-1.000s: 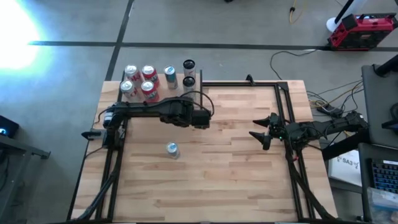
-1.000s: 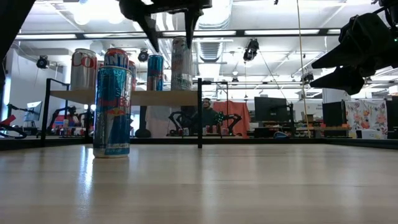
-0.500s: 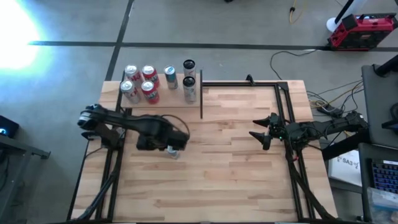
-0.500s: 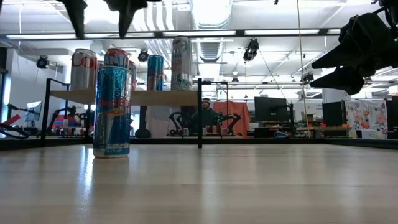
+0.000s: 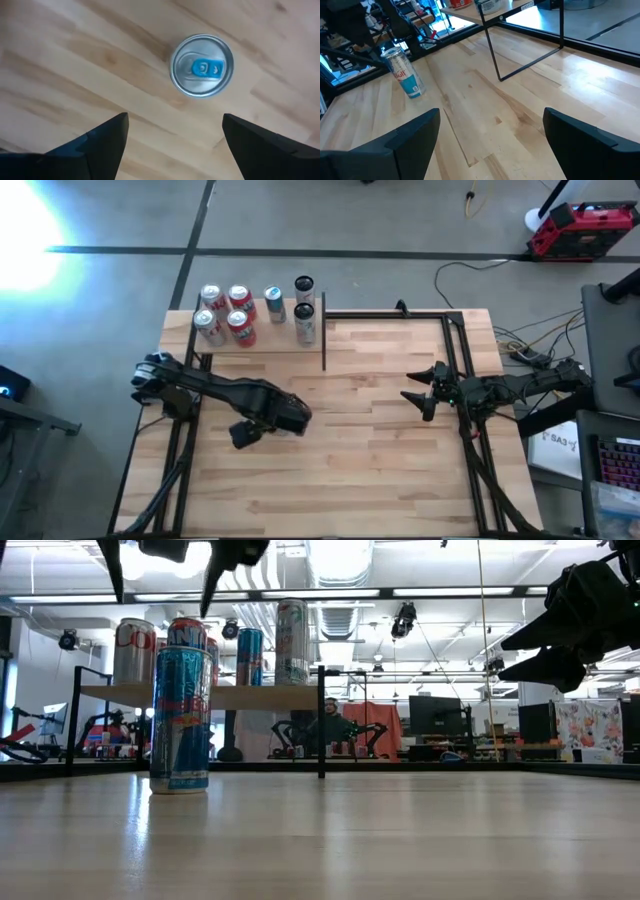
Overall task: Place canned beverage on shelf
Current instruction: Put the blue soda can and align the with the other blue soda can on the shelf
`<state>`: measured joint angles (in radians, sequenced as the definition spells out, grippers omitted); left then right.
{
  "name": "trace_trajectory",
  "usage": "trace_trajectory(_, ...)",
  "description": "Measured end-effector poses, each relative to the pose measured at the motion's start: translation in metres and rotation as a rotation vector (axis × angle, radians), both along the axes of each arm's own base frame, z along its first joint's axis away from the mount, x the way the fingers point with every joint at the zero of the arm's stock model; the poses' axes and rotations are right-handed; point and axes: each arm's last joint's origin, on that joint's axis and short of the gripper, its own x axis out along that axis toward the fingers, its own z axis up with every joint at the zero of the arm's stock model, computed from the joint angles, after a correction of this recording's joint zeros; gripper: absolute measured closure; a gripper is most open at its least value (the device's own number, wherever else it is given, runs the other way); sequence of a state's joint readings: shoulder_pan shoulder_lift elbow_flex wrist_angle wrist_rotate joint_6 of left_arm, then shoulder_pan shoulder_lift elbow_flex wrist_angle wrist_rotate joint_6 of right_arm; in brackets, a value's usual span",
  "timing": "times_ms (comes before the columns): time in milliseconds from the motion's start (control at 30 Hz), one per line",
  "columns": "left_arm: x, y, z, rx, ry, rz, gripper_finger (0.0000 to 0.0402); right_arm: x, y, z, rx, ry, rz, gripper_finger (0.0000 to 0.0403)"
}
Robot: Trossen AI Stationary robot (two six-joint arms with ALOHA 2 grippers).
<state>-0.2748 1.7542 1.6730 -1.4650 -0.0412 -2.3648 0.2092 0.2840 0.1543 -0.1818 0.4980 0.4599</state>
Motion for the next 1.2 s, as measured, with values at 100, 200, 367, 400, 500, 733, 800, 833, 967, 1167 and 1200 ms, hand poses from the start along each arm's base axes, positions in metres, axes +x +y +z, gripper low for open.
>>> trace_trajectory(100, 0.008, 0.002, -0.008, 0.0, 0.001, 0.144, 0.0092, 0.0, 0.0, 0.0, 0.0, 0.0, 0.0, 0.0067)
trace_trajectory(200, 0.015, 0.007, -0.015, 0.025, -0.002, 0.24, 0.0088, 0.0, 0.0, 0.0, 0.0, 0.0, -0.001, 0.0067)
trace_trajectory(367, 0.025, 0.021, -0.022, 0.025, 0.0, 0.313, 0.0085, 0.0, 0.0, 0.0, 0.0, 0.0, 0.0, 0.0067)
trace_trajectory(400, 0.026, 0.024, -0.023, 0.025, 0.002, 0.323, 0.0085, 0.0, 0.0, 0.0, 0.0, 0.0, 0.0, 0.0067)
trace_trajectory(500, 0.029, 0.031, -0.026, 0.017, 0.016, 0.346, 0.0085, 0.0, 0.0, 0.0, 0.0, 0.0, 0.0, 0.0067)
trace_trajectory(733, 0.03, 0.036, -0.032, -0.03, 0.077, 0.398, 0.0085, 0.0, 0.0, 0.0, 0.0, 0.0, 0.0, 0.0067)
trace_trajectory(800, 0.03, 0.036, -0.032, -0.033, 0.088, 0.41, 0.0085, 0.0, 0.0, 0.0, 0.0, 0.0, -0.001, 0.0067)
trace_trajectory(833, 0.029, 0.035, -0.032, -0.032, 0.092, 0.413, 0.0085, 0.0, 0.0, 0.0, 0.0, 0.0, 0.0, 0.0067)
trace_trajectory(967, 0.029, 0.039, -0.031, -0.026, 0.084, 0.41, 0.0085, 0.0, 0.0, 0.0, 0.0, 0.0, -0.001, 0.0067)
trace_trajectory(1167, 0.03, 0.042, -0.031, -0.023, 0.076, 0.382, 0.0085, 0.0, 0.0, 0.0, 0.0, 0.0, 0.0, 0.0067)
trace_trajectory(1200, 0.03, 0.042, -0.031, -0.027, 0.078, 0.376, 0.0085, 0.0, 0.0, 0.0, 0.0, 0.0, -0.001, 0.0067)
